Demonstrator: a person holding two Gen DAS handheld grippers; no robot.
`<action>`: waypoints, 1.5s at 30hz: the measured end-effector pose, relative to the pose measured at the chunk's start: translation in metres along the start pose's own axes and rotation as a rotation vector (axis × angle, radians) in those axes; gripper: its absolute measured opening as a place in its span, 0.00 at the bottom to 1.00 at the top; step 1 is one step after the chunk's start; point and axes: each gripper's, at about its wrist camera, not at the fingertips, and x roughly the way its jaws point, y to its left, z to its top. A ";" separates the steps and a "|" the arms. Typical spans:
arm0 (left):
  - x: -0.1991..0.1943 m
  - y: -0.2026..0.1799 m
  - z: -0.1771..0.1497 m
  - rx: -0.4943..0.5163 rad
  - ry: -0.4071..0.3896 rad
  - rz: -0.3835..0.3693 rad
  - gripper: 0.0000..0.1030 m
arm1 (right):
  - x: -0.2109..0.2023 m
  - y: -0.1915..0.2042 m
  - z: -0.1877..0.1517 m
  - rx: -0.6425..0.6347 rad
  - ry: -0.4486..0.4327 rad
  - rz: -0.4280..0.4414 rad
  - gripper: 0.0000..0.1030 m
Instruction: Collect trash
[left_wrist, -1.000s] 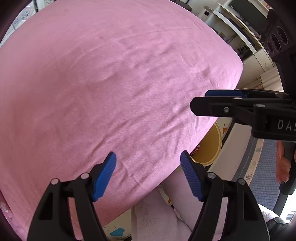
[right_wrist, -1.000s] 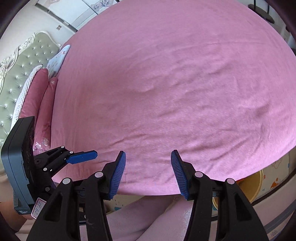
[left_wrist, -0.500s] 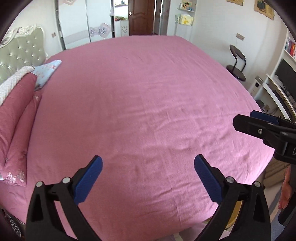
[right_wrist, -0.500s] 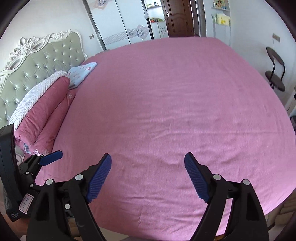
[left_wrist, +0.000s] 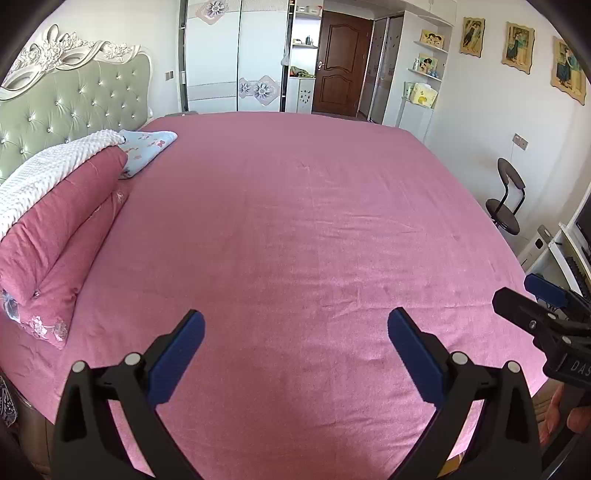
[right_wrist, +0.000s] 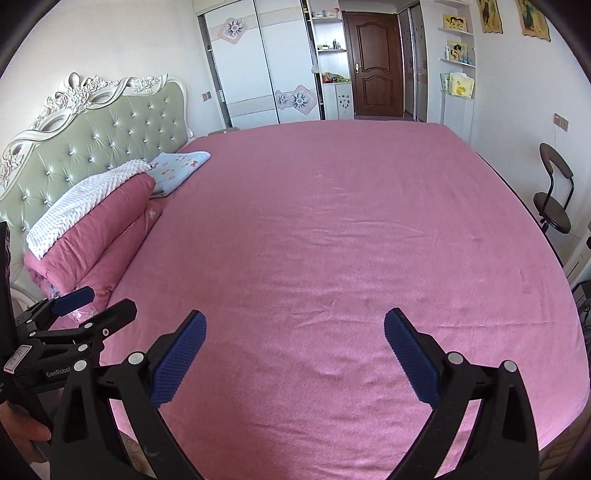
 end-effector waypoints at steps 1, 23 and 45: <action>-0.001 -0.002 0.001 -0.005 -0.008 -0.008 0.96 | 0.001 -0.001 0.000 -0.004 0.009 -0.004 0.91; -0.002 -0.010 0.013 -0.067 -0.019 -0.023 0.96 | -0.007 -0.019 0.012 0.009 -0.015 -0.012 0.92; -0.005 -0.012 0.015 -0.044 -0.022 -0.023 0.96 | -0.009 -0.019 0.007 0.026 -0.006 -0.016 0.92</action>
